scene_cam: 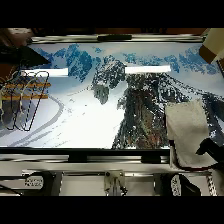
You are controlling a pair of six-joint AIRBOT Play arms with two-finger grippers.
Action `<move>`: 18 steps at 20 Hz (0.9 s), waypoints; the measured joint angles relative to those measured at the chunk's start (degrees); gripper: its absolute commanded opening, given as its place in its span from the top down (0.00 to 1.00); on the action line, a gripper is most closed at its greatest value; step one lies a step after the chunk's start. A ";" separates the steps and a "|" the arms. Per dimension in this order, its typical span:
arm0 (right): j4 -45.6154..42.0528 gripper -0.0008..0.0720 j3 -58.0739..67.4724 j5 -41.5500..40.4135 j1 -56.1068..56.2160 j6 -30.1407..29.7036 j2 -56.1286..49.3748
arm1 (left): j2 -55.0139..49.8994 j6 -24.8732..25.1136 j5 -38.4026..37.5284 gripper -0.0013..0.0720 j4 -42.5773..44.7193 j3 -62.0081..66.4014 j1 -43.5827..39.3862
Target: Fold the shirts.
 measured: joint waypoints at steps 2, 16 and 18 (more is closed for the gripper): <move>-2.40 0.06 3.52 -0.22 -0.02 -0.31 0.11 | 0.00 0.00 0.02 0.93 0.02 0.00 -0.11; 3.85 0.37 42.66 -16.87 41.97 -0.13 -26.08 | 0.70 -17.90 -2.36 0.02 46.56 -5.46 -20.02; 2.60 0.36 43.17 -13.68 50.12 0.42 -32.79 | 3.19 -19.80 -2.38 0.02 47.87 -12.61 -22.75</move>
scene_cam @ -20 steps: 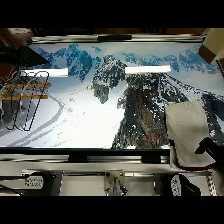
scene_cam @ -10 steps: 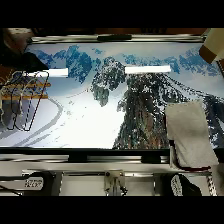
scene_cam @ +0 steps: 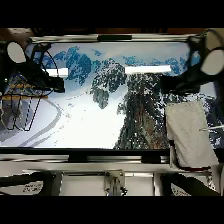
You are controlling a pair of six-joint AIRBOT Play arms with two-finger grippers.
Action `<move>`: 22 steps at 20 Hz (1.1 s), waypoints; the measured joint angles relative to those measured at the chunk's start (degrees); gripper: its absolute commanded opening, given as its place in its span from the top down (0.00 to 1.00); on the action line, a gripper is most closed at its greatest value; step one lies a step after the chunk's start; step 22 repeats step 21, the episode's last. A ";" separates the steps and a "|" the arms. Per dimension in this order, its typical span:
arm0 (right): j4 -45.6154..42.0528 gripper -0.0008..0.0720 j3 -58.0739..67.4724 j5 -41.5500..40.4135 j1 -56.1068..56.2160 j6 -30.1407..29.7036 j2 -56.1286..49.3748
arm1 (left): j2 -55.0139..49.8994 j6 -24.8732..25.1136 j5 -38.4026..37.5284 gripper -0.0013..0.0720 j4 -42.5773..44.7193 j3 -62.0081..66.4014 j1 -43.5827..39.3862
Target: Fold the shirts.
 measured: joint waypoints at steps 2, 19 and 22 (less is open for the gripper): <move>-0.74 0.34 0.31 1.75 4.79 0.74 -4.48 | 3.74 -2.19 2.49 0.00 0.90 -8.00 -1.81; -1.11 0.06 0.57 -0.57 10.16 3.93 -9.73 | 9.90 -5.90 13.20 0.00 2.05 -21.20 -3.85; -1.09 0.06 0.57 -0.61 10.23 3.96 -9.73 | 9.90 -5.88 13.27 0.00 2.05 -21.22 -3.85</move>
